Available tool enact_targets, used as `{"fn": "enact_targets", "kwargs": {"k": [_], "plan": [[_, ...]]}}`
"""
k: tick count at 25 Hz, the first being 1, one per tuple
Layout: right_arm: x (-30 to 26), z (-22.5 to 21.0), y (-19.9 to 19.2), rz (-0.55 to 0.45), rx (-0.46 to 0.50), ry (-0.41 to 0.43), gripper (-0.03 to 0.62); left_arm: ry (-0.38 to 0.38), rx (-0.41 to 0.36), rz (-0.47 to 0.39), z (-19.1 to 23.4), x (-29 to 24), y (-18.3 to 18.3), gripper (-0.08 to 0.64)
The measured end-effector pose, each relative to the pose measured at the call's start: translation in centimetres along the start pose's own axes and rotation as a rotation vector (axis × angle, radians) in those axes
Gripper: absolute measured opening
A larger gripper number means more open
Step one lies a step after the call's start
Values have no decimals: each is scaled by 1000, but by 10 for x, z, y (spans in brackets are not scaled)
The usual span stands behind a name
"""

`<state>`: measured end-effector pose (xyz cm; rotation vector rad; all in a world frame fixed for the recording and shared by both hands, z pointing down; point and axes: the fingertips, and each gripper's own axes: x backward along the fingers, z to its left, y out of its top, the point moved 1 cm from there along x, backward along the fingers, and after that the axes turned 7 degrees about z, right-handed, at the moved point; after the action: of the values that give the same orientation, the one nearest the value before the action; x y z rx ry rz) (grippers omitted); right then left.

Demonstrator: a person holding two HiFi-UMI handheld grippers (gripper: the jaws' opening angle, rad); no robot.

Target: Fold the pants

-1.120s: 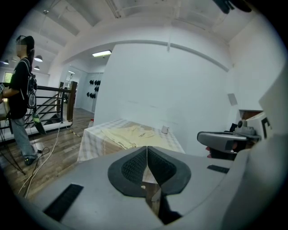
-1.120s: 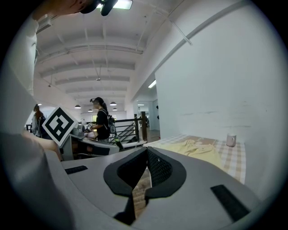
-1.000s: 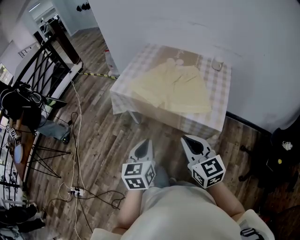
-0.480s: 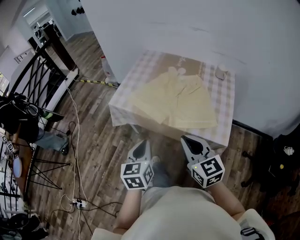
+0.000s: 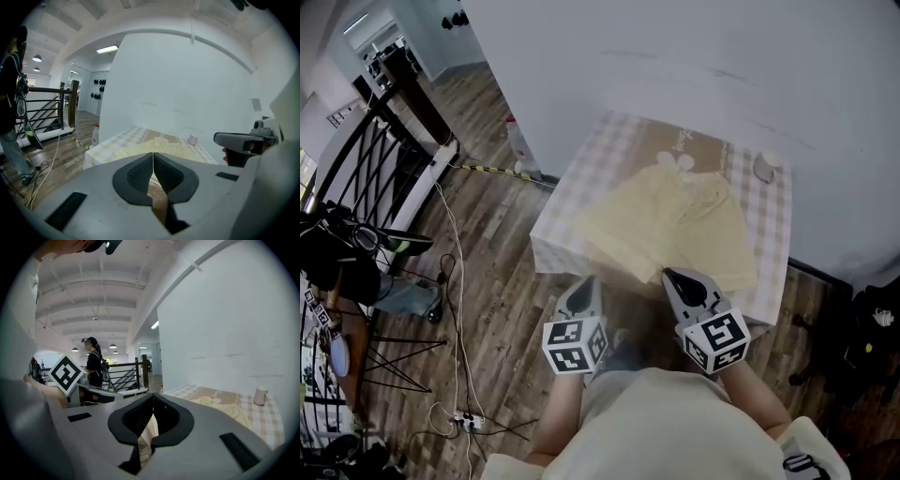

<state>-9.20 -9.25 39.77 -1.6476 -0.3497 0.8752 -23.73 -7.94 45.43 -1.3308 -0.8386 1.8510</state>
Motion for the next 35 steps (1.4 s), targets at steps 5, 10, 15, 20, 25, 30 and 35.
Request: {"fn": "enact_targets", "kwargs": {"k": [5,10,15,20,25,30,35], "plan": [[-44,-10,15,8,-5,-19,0,-9,-10,17,34,-32,24,6],[-80,-22,22,17,-14,-45,0,-16,-16,32,64,-64,39,6],[-107,-32,24,38,-23,-64,0,-13,-11,58,92,-96,45,6],[-128,-39,23,64,-34,-79,0,-8,-12,99,116,-125,43,6],[-144,-43,17,93,-54,-86,0,-15,-25,130,133,-154,35,6],[-153,-46,6,126,-69,-86,0,-8,-22,162,146,-179,25,7],[-158,-49,-2,155,-86,-90,0,-2,-28,211,157,-198,16,23]]}}
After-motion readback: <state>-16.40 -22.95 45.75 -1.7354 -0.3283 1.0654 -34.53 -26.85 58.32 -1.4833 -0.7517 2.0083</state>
